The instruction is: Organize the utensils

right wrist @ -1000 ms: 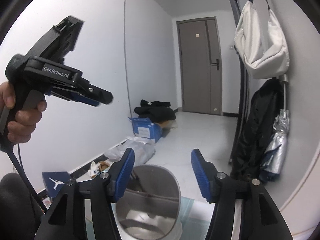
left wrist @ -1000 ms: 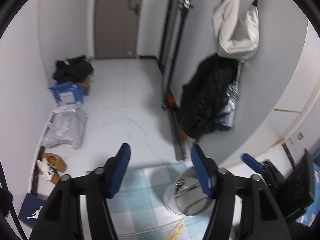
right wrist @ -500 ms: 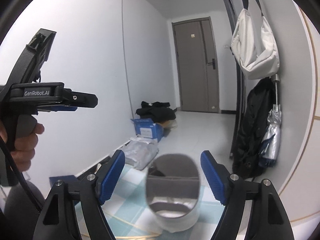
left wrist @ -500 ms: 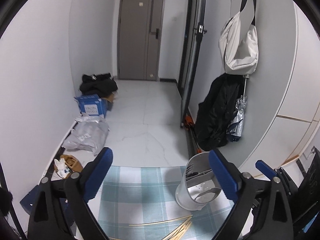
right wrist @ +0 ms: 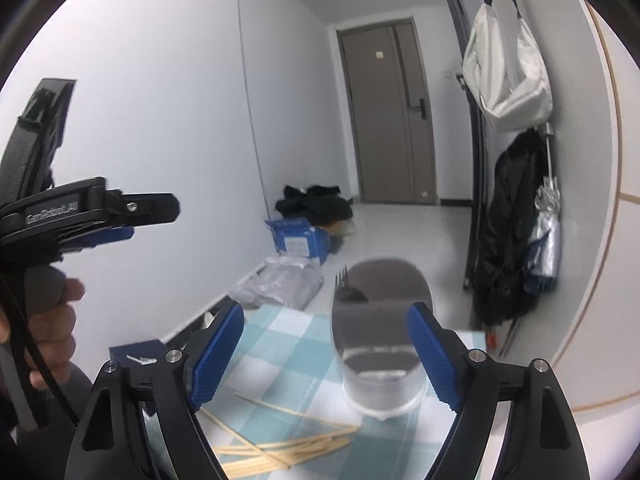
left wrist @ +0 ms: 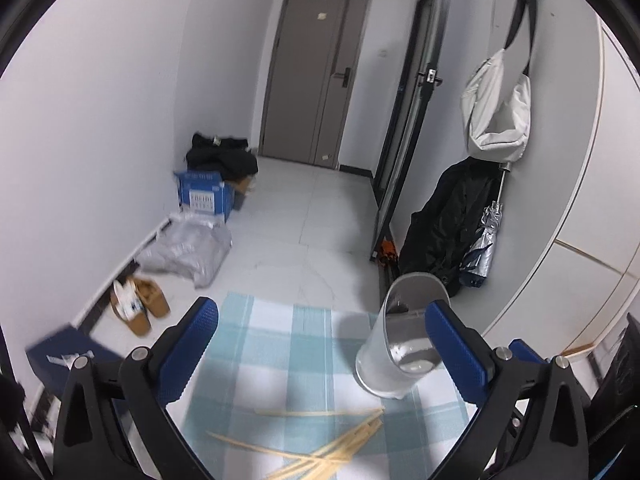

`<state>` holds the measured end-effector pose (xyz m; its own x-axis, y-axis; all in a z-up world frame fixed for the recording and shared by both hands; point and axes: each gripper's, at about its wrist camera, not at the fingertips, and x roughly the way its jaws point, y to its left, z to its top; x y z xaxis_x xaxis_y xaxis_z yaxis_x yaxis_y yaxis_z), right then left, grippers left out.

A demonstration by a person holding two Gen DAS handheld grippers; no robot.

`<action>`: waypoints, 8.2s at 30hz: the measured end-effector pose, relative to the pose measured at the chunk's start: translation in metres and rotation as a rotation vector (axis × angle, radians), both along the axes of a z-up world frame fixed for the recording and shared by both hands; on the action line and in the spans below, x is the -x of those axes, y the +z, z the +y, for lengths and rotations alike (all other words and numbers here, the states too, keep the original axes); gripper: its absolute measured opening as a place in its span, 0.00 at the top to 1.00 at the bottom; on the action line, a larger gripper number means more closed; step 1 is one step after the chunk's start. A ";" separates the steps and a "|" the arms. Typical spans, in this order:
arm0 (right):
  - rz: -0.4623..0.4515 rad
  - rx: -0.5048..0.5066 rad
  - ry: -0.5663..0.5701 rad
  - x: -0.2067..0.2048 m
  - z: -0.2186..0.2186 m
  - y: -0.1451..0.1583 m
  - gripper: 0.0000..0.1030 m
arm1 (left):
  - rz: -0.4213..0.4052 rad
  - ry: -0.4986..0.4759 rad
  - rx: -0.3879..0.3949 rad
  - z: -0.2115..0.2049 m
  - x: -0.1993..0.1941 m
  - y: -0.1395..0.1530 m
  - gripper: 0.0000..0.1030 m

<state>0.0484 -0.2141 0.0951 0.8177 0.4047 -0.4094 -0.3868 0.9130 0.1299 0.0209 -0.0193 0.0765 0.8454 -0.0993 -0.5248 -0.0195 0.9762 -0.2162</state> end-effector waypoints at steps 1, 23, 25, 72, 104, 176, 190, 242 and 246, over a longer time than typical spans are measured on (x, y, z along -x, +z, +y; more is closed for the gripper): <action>0.011 0.007 0.000 0.002 0.002 -0.003 0.19 | 0.003 0.003 0.006 0.001 0.001 -0.004 0.01; 0.237 0.244 0.131 0.007 0.076 -0.085 0.19 | 0.225 0.065 0.211 0.074 0.010 -0.087 0.01; 0.260 0.254 0.160 -0.001 0.083 -0.091 0.21 | 0.242 0.133 0.228 0.087 0.009 -0.090 0.01; 0.283 0.529 0.549 -0.074 0.171 -0.109 0.97 | 0.425 0.334 0.355 0.136 -0.006 -0.138 0.01; 0.097 0.041 0.335 -0.039 0.034 -0.049 0.97 | 0.852 0.387 0.257 0.062 -0.057 -0.192 0.60; 0.138 0.192 0.193 -0.069 0.105 -0.055 0.97 | 0.185 0.020 0.181 0.056 -0.022 -0.067 0.99; 0.029 0.000 0.081 -0.022 0.026 -0.019 0.97 | 0.164 -0.086 0.094 -0.001 -0.009 -0.025 0.99; -0.209 -0.126 0.077 -0.157 -0.042 0.047 0.97 | -0.089 -0.206 0.158 -0.052 -0.119 0.021 0.99; -0.194 -0.102 0.100 -0.157 -0.040 0.037 0.97 | -0.065 -0.228 0.139 -0.055 -0.120 0.012 0.99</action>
